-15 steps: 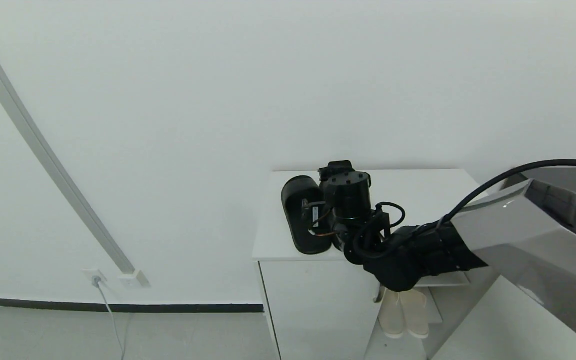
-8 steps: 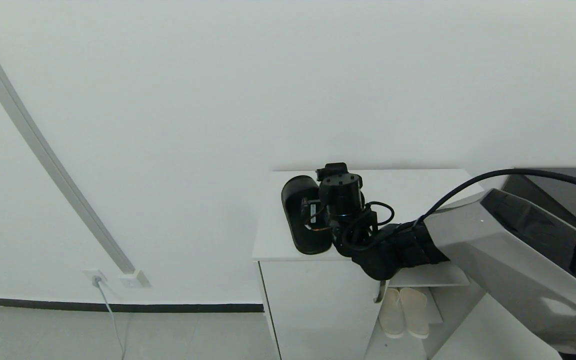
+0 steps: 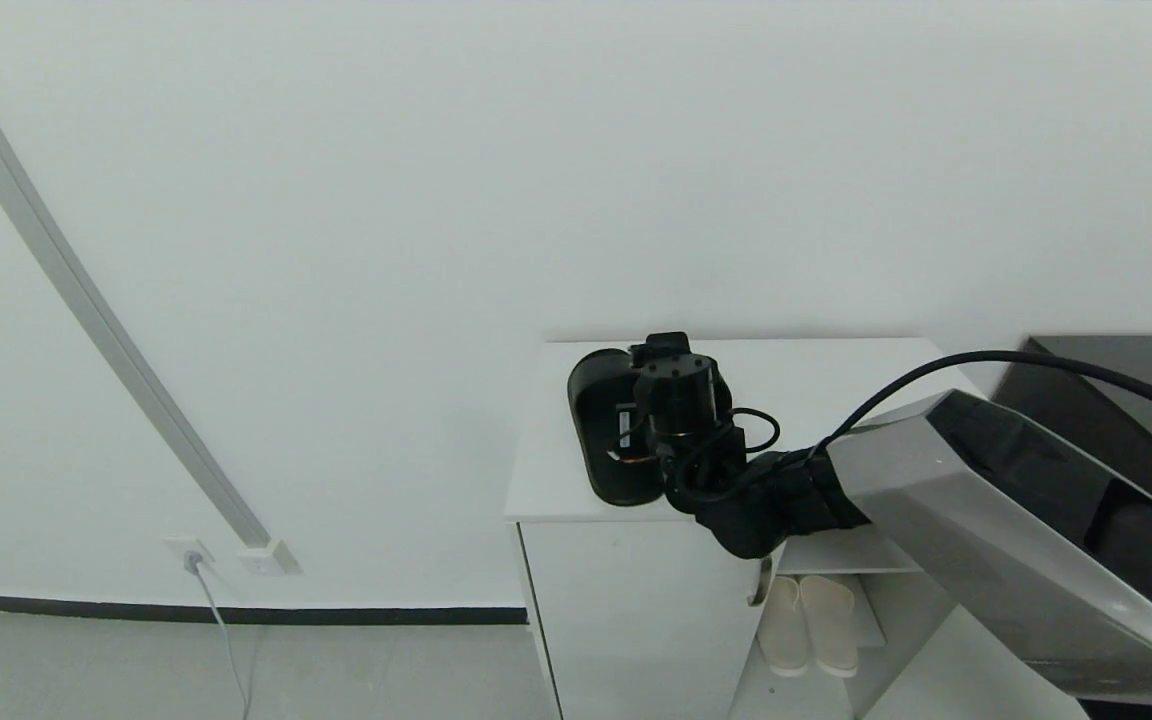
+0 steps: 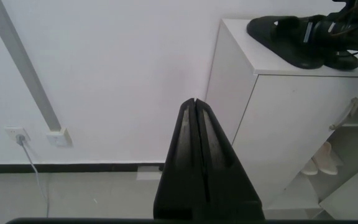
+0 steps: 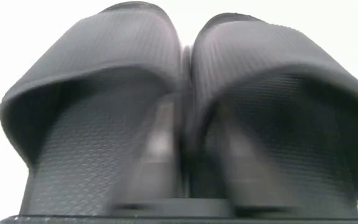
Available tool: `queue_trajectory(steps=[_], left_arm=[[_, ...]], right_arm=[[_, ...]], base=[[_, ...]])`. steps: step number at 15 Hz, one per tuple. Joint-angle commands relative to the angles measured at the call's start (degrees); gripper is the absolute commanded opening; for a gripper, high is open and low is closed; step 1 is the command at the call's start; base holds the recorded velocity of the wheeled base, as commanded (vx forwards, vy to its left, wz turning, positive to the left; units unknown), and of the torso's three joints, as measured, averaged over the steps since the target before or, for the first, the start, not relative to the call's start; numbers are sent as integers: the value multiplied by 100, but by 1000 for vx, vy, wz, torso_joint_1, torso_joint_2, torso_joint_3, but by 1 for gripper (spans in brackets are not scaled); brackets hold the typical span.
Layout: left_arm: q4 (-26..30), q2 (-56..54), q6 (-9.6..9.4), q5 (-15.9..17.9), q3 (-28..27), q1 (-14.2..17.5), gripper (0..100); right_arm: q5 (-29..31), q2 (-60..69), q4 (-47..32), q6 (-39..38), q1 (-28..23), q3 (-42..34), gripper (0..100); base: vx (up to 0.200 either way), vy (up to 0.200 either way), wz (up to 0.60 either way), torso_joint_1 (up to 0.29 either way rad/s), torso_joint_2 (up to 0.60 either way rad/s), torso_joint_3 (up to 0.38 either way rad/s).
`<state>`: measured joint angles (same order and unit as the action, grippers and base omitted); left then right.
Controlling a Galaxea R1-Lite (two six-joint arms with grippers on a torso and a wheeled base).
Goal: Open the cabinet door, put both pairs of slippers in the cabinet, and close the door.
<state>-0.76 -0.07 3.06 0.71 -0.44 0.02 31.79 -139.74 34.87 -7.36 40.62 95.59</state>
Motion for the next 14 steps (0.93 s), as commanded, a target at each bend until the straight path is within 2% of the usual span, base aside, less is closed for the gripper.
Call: queue_trajectory(steps=[1,4,7,8,9,10,13,14], left_arm=[[-12,7,2,0,0,6,0],[-4,7,2,0,0,6,0],[-4,7,-7,0,0,6,0],[-4,7,-42,8,0,6,0],[-12,7,-42,8,0,6,0],[-12,7,-34,8,0,6,0],[-21,7,-25,8,0,6,0],[-21,7,-25,8,0,6,0]], right_arm=[[2,-27,3,-11,-1,-14,0],[-33,580,73,-28,-1,-471,0],[-270,1564,469,-20,7,-1692,0],[-490,1995,688,-11,7,-2290,0],[-868,2706,970,24,7,-3336,0],[-1175,3146,1101,60,7,-3978,0],[-1966,4245,1163,77,16,-5147,0],[-1993,4315,1163,86,16,-5261,0]], base=[[0,0,0,0,0,0],[0,0,0,0,0,0],[0,0,0,0,0,0],[0,0,0,0,0,0],[0,0,0,0,0,0],[0,0,0,0,0,0],[0,0,0,0,0,0],[0,0,0,0,0,0]])
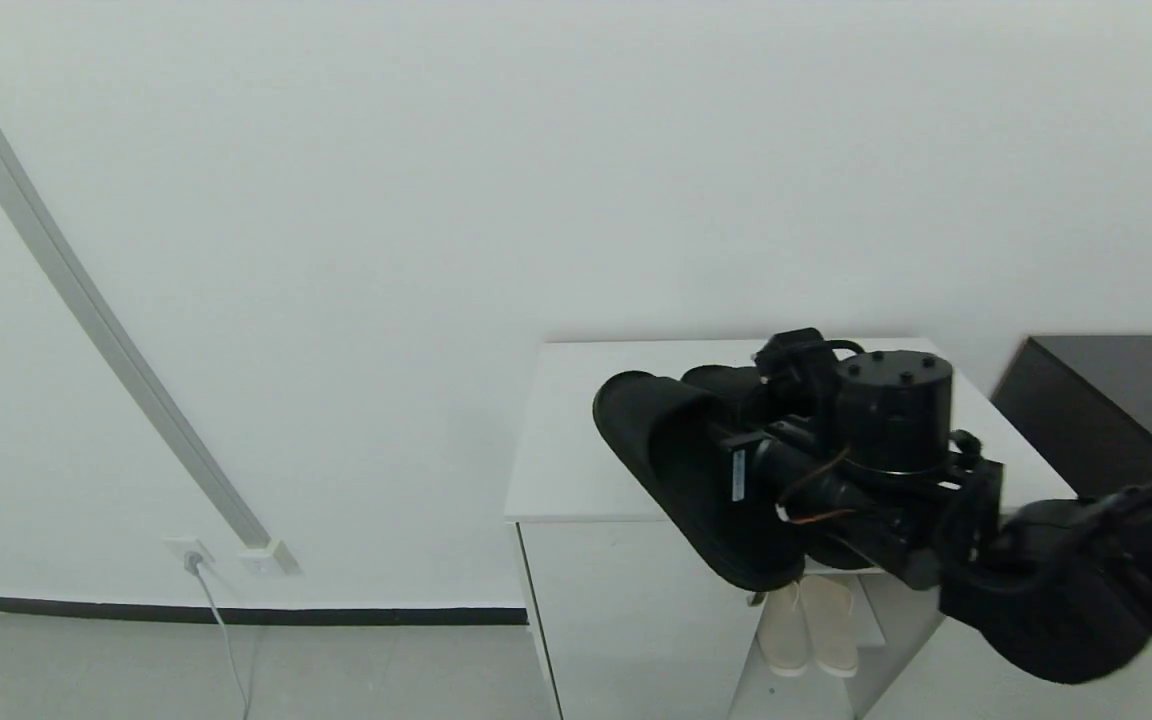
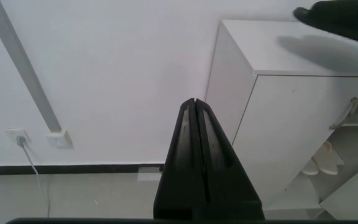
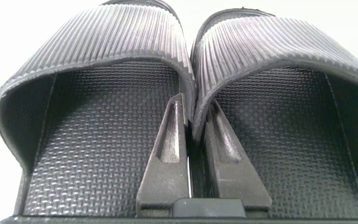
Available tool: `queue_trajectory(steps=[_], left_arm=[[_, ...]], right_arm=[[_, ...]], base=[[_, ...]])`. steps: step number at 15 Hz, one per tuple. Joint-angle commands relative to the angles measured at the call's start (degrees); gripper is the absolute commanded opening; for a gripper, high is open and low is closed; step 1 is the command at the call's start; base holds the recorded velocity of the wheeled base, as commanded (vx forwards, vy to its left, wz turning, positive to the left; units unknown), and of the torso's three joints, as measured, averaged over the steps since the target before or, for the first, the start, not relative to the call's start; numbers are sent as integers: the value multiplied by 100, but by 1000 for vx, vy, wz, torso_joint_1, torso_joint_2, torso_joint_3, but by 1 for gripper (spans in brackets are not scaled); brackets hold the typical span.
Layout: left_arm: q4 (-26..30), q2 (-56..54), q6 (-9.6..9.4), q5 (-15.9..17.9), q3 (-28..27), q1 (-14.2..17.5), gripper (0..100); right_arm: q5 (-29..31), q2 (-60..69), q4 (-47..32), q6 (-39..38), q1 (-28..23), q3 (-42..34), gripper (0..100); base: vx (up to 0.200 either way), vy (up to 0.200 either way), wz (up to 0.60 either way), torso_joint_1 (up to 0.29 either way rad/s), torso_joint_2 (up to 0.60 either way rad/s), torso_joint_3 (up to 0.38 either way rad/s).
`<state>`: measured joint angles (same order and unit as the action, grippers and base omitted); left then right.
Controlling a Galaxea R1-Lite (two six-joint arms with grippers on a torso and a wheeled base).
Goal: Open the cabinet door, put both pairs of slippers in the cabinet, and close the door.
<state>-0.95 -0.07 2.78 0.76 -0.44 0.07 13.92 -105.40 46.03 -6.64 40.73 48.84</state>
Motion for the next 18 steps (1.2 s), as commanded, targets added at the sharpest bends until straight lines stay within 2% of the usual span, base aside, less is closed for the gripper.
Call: queue_trajectory(steps=[1,7,18], left_arm=[[-2,7,3,-5,0,1,0],[-2,7,12,-5,0,1,0],[-2,7,21,-5,0,1,0]], right_arm=[[-223,881,55,5,-4,-647,0],[-258,740,73,5,23,-761,0],[-197,863,55,14,234,-972,0]], base=[[0,0,0,0,0,0],[0,0,0,0,0,0],[-200,0,0,0,1,2]])
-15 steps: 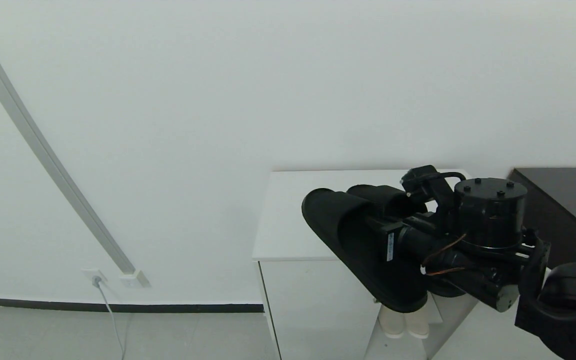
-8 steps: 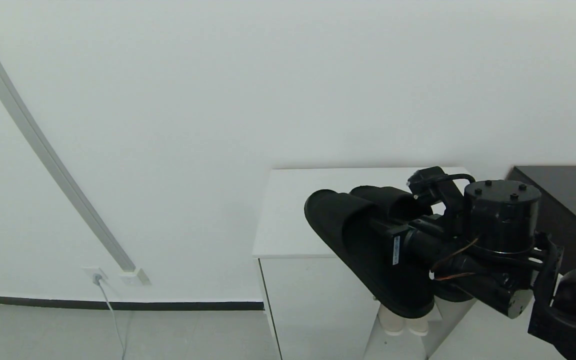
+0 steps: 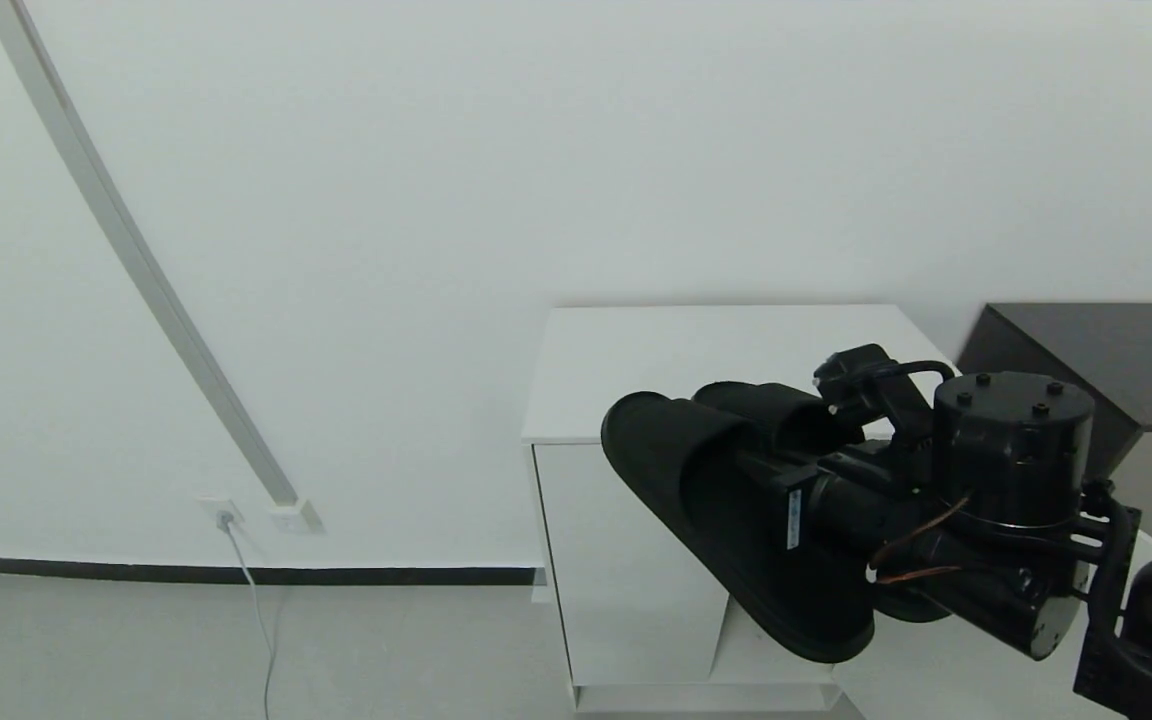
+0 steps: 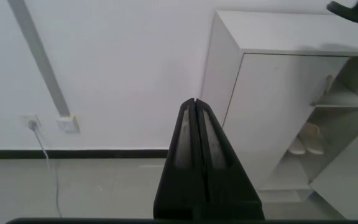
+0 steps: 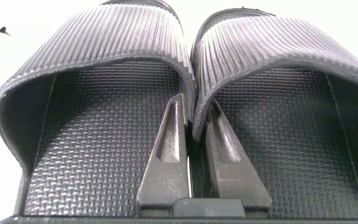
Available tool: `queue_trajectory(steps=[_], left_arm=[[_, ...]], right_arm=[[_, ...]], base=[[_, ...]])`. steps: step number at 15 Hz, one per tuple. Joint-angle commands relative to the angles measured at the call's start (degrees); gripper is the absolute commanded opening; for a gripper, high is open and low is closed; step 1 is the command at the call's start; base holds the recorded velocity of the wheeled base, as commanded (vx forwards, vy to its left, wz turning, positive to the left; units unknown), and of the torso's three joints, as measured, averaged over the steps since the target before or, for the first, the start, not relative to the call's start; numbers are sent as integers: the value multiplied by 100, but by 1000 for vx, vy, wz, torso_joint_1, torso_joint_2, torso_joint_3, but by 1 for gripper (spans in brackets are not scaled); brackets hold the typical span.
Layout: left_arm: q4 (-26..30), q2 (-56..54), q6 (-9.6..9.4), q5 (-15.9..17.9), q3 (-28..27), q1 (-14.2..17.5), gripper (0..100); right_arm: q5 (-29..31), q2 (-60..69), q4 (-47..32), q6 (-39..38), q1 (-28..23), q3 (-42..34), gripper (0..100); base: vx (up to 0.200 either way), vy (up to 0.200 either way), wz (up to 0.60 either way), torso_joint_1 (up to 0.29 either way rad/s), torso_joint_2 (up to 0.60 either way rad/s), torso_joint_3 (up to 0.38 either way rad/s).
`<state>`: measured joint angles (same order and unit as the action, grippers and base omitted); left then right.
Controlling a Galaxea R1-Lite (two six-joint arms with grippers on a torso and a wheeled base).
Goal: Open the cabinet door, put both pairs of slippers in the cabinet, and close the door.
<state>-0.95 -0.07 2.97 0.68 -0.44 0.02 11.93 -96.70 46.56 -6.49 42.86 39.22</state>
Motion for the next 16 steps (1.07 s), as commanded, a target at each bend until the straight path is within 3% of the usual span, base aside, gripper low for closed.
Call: queue_trajectory(steps=[1,16], left_arm=[[-2,7,1,2,0,6,0],[7,7,1,2,0,6,0]], right_arm=[[2,-16,3,-2,29,-19,0],[-7,-25,11,-2,47,-28,0]], base=[[0,0,0,0,0,0],[0,0,0,0,0,0]])
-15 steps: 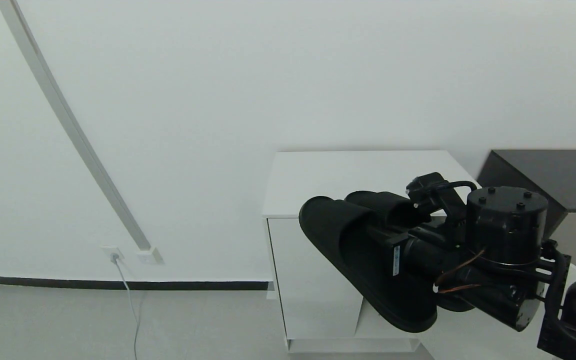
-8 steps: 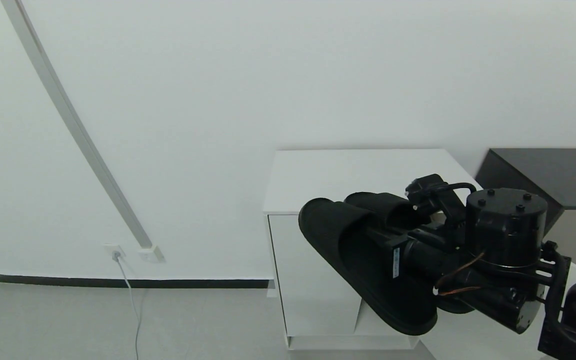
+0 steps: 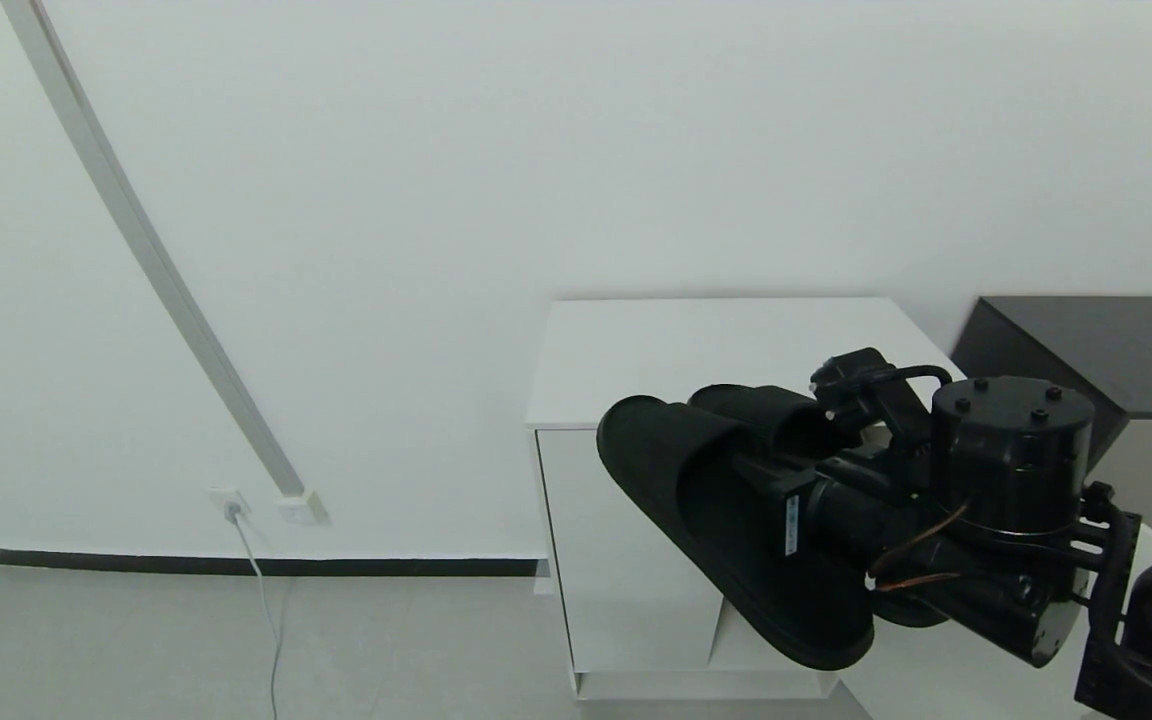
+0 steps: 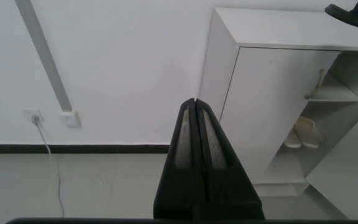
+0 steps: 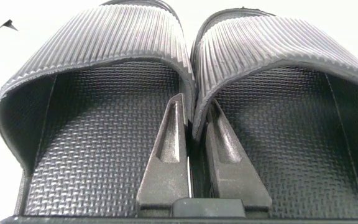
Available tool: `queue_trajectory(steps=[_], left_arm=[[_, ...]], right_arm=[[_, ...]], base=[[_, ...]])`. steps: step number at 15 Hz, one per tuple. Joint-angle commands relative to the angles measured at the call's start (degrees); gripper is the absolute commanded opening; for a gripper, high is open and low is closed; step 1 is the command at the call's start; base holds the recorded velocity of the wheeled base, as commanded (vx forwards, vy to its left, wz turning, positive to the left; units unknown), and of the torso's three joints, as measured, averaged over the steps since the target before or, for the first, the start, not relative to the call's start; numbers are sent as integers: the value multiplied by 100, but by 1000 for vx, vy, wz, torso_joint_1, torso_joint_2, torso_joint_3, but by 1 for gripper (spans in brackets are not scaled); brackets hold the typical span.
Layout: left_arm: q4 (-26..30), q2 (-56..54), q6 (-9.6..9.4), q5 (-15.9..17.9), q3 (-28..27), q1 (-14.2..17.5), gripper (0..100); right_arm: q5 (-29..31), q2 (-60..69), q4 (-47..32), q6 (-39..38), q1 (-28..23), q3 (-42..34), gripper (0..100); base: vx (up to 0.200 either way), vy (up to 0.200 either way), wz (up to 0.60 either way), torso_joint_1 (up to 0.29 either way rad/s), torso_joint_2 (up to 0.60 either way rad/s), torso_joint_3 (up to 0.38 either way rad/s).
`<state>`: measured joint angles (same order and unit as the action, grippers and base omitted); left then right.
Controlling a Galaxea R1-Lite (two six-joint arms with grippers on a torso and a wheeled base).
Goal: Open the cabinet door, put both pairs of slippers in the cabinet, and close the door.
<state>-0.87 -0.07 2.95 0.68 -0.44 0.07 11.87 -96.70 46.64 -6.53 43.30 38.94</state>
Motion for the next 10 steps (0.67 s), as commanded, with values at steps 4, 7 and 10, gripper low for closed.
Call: queue_trajectory(steps=[4,7,10], left_arm=[[7,7,4,2,0,1,0],[7,7,4,2,0,1,0],[7,7,4,11,0,1,0]], right_arm=[[-1,-34,3,-6,3,0,0],[-1,-34,3,-6,-15,-9,0],[-1,-34,3,-6,-15,-18,0]], base=[[0,-200,0,2,0,2],[0,-200,0,7,-1,6],[0,-200,0,6,2,2]])
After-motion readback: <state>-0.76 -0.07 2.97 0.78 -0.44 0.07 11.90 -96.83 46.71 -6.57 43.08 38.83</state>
